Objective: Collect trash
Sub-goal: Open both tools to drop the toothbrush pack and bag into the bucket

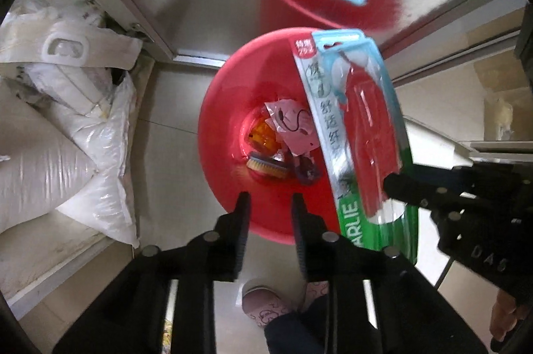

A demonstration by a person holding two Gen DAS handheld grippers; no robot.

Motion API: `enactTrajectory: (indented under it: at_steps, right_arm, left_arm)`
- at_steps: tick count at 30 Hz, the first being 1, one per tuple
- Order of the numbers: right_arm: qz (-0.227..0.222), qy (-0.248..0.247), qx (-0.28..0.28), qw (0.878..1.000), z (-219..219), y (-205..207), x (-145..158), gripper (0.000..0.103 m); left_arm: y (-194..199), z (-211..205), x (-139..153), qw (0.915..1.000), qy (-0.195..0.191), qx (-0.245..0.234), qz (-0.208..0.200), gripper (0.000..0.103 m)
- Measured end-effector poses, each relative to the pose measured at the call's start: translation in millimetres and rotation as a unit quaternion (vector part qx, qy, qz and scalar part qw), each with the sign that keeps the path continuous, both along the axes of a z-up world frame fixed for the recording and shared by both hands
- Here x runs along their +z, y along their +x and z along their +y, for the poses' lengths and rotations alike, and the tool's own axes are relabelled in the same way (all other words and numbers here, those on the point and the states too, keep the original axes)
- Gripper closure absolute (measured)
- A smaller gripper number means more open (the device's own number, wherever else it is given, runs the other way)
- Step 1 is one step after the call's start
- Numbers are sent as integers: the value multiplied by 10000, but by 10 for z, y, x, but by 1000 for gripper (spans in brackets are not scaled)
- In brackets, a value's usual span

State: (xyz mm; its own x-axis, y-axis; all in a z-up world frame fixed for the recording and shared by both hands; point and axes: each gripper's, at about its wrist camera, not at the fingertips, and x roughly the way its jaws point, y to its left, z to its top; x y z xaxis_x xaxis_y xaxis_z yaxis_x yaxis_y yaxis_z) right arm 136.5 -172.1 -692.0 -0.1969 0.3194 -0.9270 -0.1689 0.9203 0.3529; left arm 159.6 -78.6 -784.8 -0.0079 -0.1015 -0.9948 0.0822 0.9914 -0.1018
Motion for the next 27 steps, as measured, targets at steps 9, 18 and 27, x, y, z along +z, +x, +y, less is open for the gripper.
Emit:
enactTrajectory:
  at_steps: [9,18,27]
  right_arm:
    - [-342,-129,165,9992,39,41,-75,55]
    - [-724,-189,161,9971,-20,-45,204,14]
    - [-1064,-300,-6,9939,-91,-218,763,4]
  left_arm:
    - [20,138,-59,9998,186,28,-116,31]
    - [-81,228,197,9997,151,26,-184,18]
    - [-306,297,871,9990,188,-33,-414,12]
